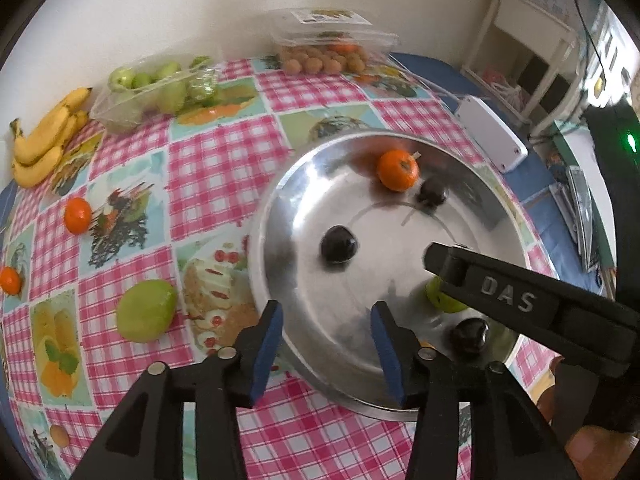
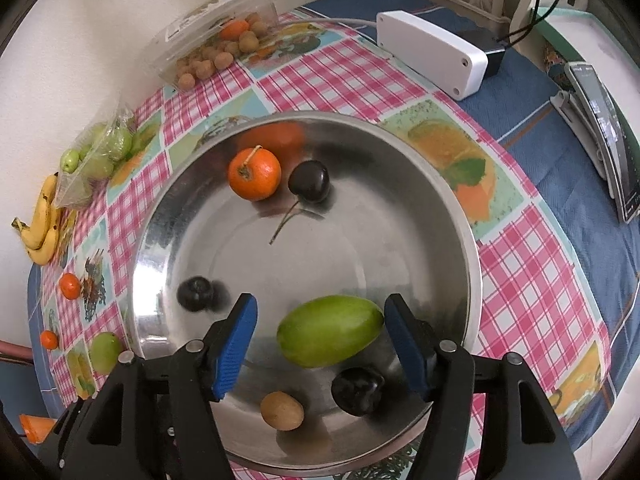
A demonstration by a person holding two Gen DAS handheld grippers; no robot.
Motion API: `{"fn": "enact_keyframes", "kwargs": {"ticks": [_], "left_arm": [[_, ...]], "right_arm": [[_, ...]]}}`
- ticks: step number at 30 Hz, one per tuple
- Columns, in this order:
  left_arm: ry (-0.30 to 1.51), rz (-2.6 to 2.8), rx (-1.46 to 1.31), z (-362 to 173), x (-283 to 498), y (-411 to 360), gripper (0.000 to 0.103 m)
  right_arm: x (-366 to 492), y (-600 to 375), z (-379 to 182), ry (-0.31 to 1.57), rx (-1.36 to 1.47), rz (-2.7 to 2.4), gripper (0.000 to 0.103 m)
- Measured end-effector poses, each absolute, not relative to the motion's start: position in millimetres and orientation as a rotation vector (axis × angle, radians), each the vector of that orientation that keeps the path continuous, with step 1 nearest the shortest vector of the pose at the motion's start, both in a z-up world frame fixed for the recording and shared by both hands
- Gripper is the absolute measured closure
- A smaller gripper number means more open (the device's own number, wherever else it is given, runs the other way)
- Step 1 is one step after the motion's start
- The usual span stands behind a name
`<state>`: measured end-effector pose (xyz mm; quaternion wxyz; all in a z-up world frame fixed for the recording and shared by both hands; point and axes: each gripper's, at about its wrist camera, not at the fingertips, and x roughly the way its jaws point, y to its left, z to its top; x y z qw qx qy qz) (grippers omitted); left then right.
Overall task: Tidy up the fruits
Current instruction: 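Carry the dark plum and green mango into the steel bowl and release both, then withdraw both tools from the bowl back over the table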
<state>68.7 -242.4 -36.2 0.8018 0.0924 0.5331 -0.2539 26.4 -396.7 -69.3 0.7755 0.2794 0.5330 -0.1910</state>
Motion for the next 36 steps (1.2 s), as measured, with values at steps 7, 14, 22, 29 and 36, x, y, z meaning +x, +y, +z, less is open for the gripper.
{"fn": "enact_keyframes", "kwargs": {"ticks": [7,14,22,29,36], "left_arm": [[1.151,-0.417,0.096,-31,88,-202,0.047],[1.147,-0.270,-0.025,-27,109,-153,0.043],[1.174,-0.190,-0.046,-34,117,-136,0.023],[1.191,-0.161,-0.022,-42,118,-134,0.007],[1.195,-0.146,-0.015,-47,119,-131,0.000]], "right_arm": [[24,-395,-61,1.133,0.593,-0.412,0.036],[31,-382,-53,1.121,0.532,-0.387,0.036],[35,-375,-55,1.128,0.490,-0.376,0.030],[37,-373,-60,1.140,0.470,-0.373,0.020],[40,-371,-64,1.155,0.448,-0.370,0.013]]}}
